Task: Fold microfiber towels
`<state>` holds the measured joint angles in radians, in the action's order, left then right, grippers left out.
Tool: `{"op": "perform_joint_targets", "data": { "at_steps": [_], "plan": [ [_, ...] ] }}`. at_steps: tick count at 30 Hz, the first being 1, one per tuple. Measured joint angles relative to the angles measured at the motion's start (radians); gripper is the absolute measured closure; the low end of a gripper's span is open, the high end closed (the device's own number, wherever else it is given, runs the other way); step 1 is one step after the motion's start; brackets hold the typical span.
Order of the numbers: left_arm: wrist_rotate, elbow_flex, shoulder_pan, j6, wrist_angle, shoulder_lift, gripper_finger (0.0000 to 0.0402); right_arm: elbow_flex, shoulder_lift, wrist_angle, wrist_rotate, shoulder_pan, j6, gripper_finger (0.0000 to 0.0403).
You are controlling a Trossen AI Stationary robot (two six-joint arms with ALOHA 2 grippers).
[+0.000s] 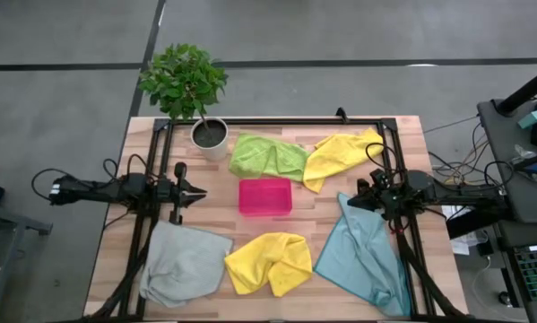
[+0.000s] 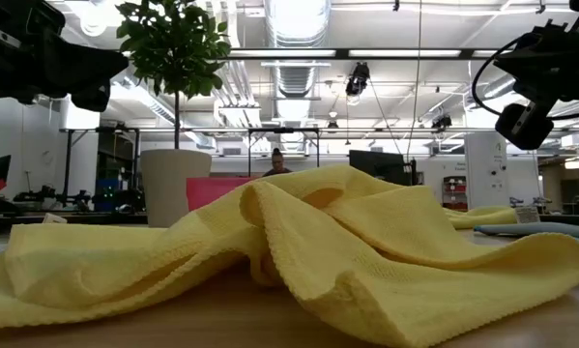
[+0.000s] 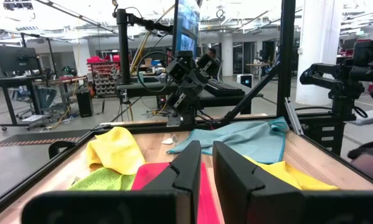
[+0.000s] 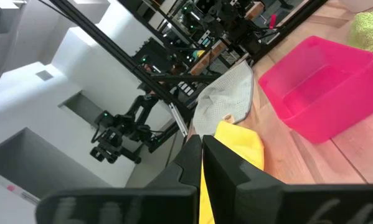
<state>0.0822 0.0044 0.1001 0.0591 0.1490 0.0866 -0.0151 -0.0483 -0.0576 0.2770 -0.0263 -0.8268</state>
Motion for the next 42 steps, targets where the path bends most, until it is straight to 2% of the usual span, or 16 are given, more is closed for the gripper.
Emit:
{"op": "perform_joint_targets", "data": {
  "at_steps": [25,42],
  "plan": [
    [0.0,0.0,0.0,0.0,0.0,0.0,0.0373,0.0,0.0,-0.004,-0.006,0.0,-0.006,0.0394],
    [0.0,0.0,0.0,0.0,0.0,0.0,0.0373,0.0,0.0,0.001,-0.019,0.0,0.104,0.0394]
  ]
}}
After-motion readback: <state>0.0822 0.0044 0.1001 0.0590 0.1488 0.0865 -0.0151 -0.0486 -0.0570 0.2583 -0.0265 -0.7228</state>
